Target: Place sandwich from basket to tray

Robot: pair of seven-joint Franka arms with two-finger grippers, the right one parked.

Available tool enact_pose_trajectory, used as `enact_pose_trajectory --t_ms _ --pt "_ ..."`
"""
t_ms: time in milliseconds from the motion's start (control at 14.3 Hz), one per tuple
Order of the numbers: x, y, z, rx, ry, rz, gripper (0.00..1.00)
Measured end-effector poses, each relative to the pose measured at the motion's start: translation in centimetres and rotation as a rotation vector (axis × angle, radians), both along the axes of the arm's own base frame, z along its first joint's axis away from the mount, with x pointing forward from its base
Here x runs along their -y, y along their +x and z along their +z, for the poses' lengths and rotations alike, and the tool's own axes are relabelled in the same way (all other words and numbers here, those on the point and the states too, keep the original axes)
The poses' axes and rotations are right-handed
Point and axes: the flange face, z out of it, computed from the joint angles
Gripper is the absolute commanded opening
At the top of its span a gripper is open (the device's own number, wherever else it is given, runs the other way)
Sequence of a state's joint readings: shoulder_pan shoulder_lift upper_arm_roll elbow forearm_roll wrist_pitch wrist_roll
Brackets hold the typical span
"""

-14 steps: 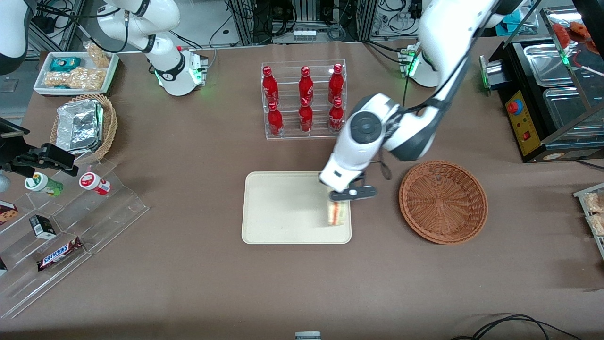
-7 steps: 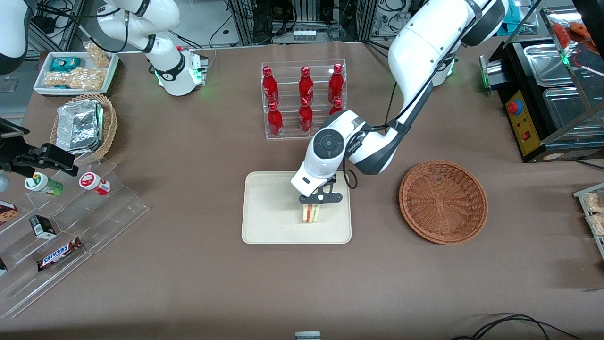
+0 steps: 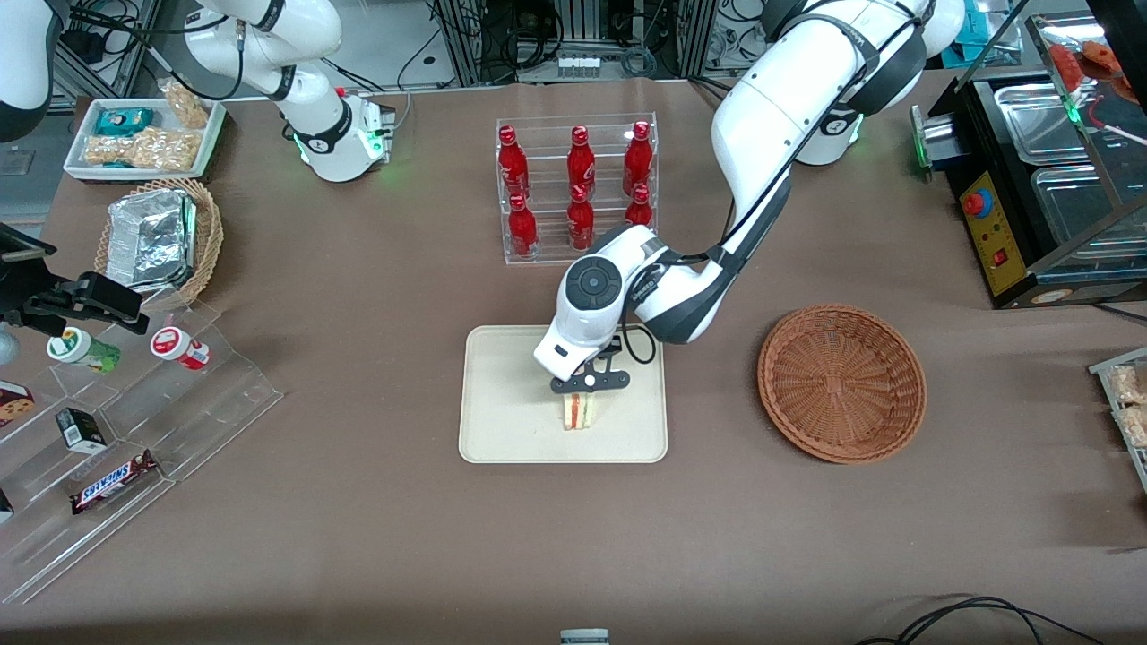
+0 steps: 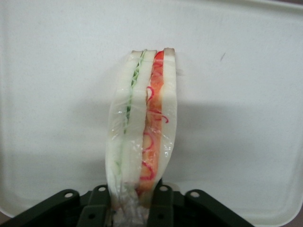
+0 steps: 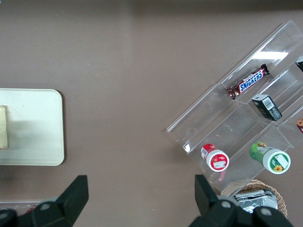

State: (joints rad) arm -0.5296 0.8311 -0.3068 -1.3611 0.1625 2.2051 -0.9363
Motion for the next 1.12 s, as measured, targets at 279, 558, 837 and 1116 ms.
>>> enact_pose_trajectory --t_ms 279,558,837,1116 --pt "-0.1 1.8 3.5 0.015 0.000 0.027 1.00" --pt "-3.1 4.2 10.6 -0.001 0.076 0.084 1.00" --pt "-13.2 6.9 21.3 -0.006 0.126 0.175 1.00" --pt "-23.8 6.0 26.9 -0.087 0.113 0.098 1.00"
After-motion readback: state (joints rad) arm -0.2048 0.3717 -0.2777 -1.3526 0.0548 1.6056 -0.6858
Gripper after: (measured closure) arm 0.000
